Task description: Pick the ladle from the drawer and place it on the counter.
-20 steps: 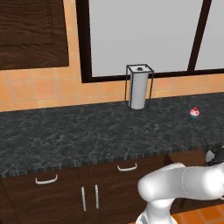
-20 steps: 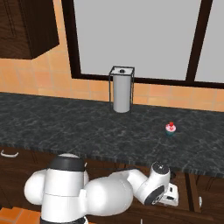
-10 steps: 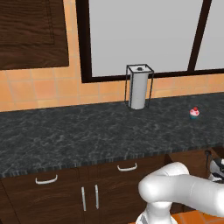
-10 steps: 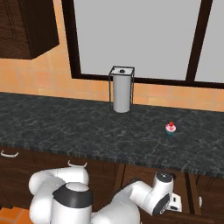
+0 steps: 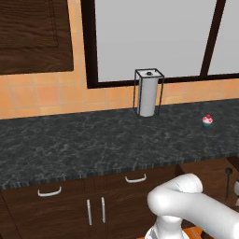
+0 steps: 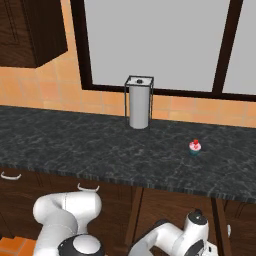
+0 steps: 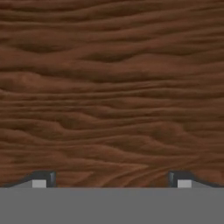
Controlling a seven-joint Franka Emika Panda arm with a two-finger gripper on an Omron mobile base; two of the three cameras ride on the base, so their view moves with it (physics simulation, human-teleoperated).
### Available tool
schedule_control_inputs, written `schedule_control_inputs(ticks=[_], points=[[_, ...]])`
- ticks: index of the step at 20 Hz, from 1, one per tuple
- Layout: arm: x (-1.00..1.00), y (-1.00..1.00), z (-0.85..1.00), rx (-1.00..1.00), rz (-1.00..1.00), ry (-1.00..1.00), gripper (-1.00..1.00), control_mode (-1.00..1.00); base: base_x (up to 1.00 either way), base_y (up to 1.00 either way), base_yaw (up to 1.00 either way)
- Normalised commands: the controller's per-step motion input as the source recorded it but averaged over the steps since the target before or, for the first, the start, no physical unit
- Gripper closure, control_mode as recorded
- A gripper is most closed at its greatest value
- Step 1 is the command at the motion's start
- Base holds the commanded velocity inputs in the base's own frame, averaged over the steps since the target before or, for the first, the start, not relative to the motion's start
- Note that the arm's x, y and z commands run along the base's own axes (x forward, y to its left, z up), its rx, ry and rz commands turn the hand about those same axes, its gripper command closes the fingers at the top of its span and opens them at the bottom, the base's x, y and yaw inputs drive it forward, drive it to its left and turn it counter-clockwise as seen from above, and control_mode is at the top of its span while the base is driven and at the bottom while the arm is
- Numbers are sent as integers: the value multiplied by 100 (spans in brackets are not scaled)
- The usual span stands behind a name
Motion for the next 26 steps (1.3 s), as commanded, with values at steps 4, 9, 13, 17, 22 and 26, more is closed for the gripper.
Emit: schedule_control_inputs(ticks=[4, 9, 13, 17, 22, 26], points=[[-100, -40, -56, 0, 0, 7, -100, -100, 0, 0, 0], [-100, -48, -63, 0, 0, 4, -100, -100, 0, 0, 0], [-65, -29, -30, 0, 0, 2, -100, -100, 0, 0, 0], [0, 0, 0, 0, 0, 0, -100, -100, 0, 0, 0], [14, 0, 12, 0, -4, 0, -100, -100, 0, 0, 0], [57, 22, 64, 0, -9, -9, -100, -100, 0, 0, 0]])
